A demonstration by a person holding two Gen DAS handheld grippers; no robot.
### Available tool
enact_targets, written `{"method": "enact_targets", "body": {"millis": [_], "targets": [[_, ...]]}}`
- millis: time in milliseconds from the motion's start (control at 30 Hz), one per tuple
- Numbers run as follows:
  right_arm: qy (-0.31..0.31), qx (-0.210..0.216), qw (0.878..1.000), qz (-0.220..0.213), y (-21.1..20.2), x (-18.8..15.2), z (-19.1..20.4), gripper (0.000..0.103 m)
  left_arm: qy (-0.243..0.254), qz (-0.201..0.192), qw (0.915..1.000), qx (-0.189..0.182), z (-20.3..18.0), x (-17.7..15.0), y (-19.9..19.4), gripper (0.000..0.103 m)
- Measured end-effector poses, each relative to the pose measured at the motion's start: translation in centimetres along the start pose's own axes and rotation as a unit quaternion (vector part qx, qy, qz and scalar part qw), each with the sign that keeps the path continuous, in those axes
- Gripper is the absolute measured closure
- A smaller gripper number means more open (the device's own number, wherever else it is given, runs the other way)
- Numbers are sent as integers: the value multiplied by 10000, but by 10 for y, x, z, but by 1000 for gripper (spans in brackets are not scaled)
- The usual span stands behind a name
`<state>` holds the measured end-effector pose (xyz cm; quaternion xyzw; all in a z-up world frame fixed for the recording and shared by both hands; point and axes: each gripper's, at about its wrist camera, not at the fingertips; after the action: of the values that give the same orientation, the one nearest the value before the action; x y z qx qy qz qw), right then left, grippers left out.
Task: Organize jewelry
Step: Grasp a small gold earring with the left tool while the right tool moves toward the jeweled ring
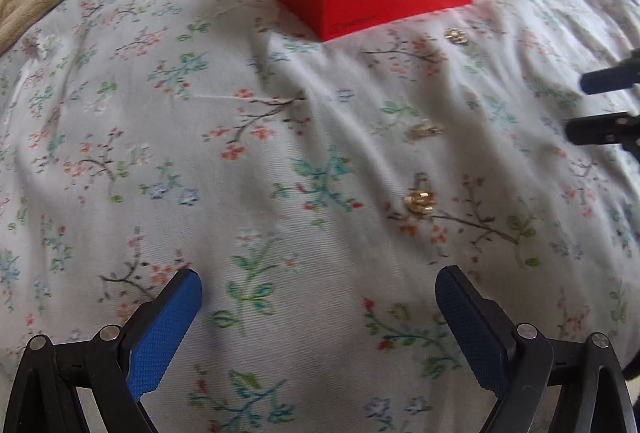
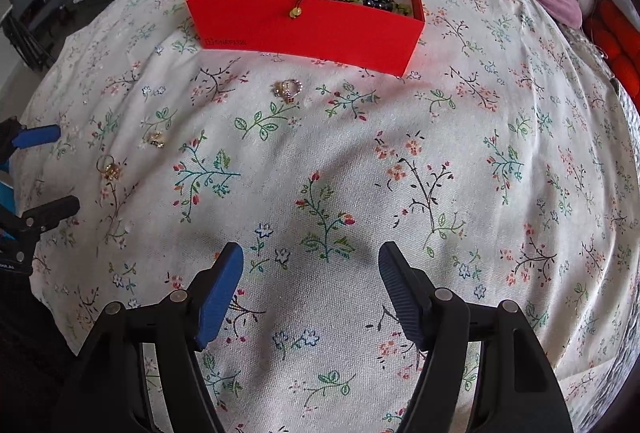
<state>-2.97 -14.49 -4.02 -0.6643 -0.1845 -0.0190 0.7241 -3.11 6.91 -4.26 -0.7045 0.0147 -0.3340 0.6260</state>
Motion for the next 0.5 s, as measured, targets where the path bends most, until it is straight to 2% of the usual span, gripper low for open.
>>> {"method": "enact_targets", "body": {"millis": [67,167,233,300,367,500], "targets": [[1,0,10000,39,3,1,2,30,64,-77,9998,-156,-7,2,0,14],[-21,-42,10000,79,7,3,5,30,80,-89,9996,-243,-16,5,3,32],[-57,-72,9999,73,8,2,7,30,47,-107,9995,-309,-19,8,5,41],[-77,-80,9999,70,7,3,7,30,12,-114,9991,-416,-21,10,6,58],[-72,-74,9999,73,8,4,9,30,-41,-84,9982,-590,-22,11,9,61],[-1,-27,10000,71,9,5,10,30,55,-162,9980,-606,-28,14,13,63]]}}
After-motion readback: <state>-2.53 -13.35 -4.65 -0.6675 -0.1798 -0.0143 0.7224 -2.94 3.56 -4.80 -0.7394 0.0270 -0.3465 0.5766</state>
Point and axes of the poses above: each gripper's, at about its wrist camera, not at the fingertips, and y roughly the way its jaws point, z to its left, x to its top
